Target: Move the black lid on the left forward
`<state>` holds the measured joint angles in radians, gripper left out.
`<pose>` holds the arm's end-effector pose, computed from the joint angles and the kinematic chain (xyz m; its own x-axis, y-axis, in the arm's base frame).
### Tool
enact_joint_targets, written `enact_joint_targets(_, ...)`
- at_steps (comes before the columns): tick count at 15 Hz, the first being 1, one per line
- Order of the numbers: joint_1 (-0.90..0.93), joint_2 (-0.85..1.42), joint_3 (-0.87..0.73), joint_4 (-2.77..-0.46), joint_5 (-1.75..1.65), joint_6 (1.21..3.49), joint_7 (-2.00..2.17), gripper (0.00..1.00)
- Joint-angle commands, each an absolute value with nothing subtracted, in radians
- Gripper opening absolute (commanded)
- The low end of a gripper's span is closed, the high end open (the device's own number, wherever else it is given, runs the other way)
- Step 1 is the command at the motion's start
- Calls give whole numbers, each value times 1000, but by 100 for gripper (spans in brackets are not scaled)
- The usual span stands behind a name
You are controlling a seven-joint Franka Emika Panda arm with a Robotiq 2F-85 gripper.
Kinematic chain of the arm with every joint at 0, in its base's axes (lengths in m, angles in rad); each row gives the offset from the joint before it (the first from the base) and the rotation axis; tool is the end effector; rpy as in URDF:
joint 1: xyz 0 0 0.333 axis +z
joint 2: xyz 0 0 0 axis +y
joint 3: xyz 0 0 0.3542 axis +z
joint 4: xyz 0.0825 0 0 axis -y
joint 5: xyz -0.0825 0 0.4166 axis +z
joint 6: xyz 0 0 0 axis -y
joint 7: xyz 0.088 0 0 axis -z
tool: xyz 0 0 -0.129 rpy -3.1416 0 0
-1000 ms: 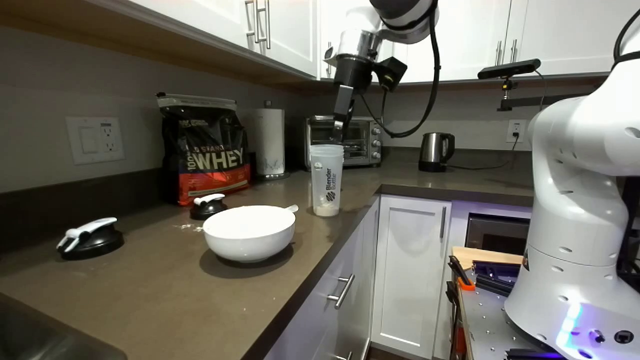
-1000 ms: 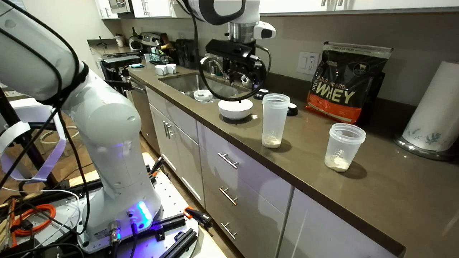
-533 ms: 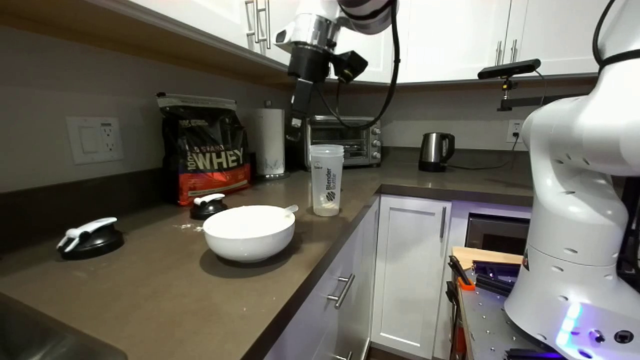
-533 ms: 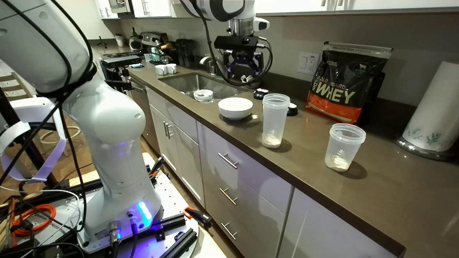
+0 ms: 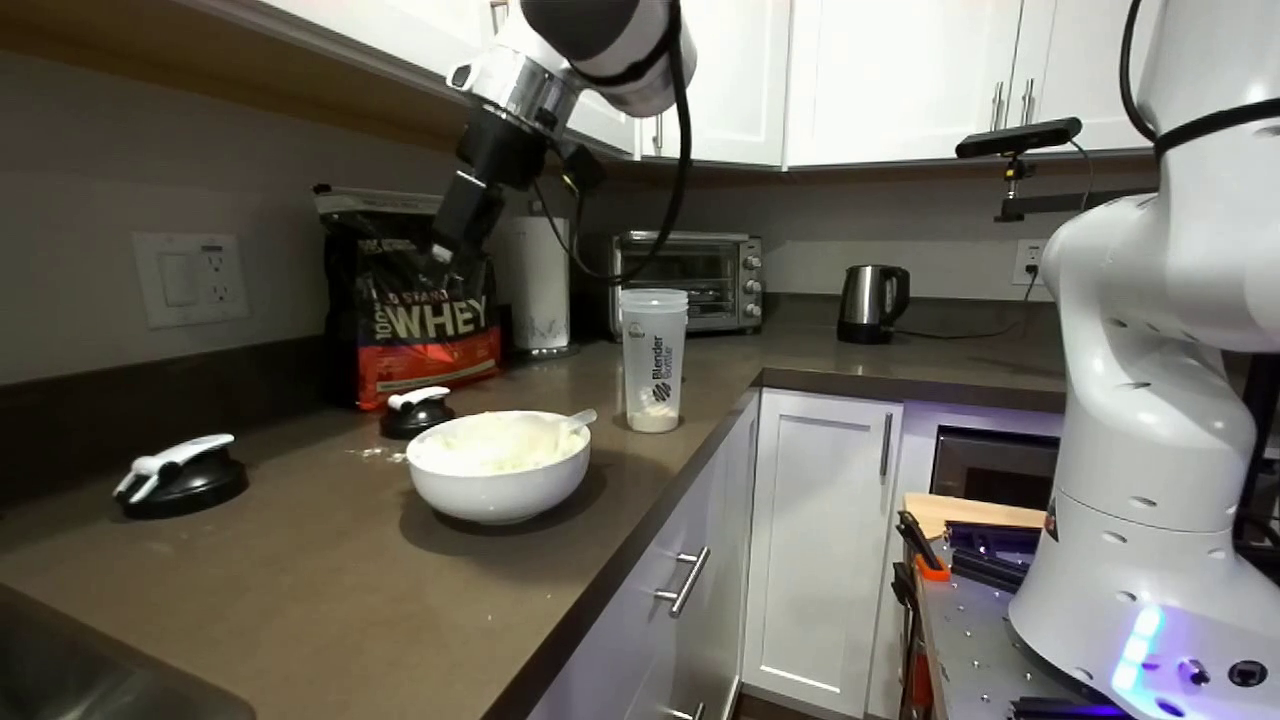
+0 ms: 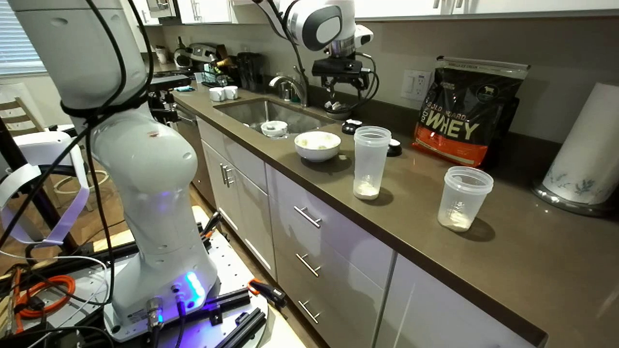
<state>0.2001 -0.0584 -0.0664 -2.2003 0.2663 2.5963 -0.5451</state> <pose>0.5874 0.0764 0.4580 0.7800 0.4138 0.4695 0.4584 -0.8885 0.0214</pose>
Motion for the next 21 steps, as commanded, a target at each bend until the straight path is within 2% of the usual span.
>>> enact_joint_targets(1, 169, 8, -21, -2178, 431, 2727, -649, 100)
enact_joint_targets(4, 214, 56, -35, -2163, 620, 2799, -789, 100)
enact_joint_targets(9, 213, 157, 21, -2076, 876, 2783, -1027, 100)
enact_joint_targets(21, 213, 379, 57, -1860, 866, 2806, -1133, 100)
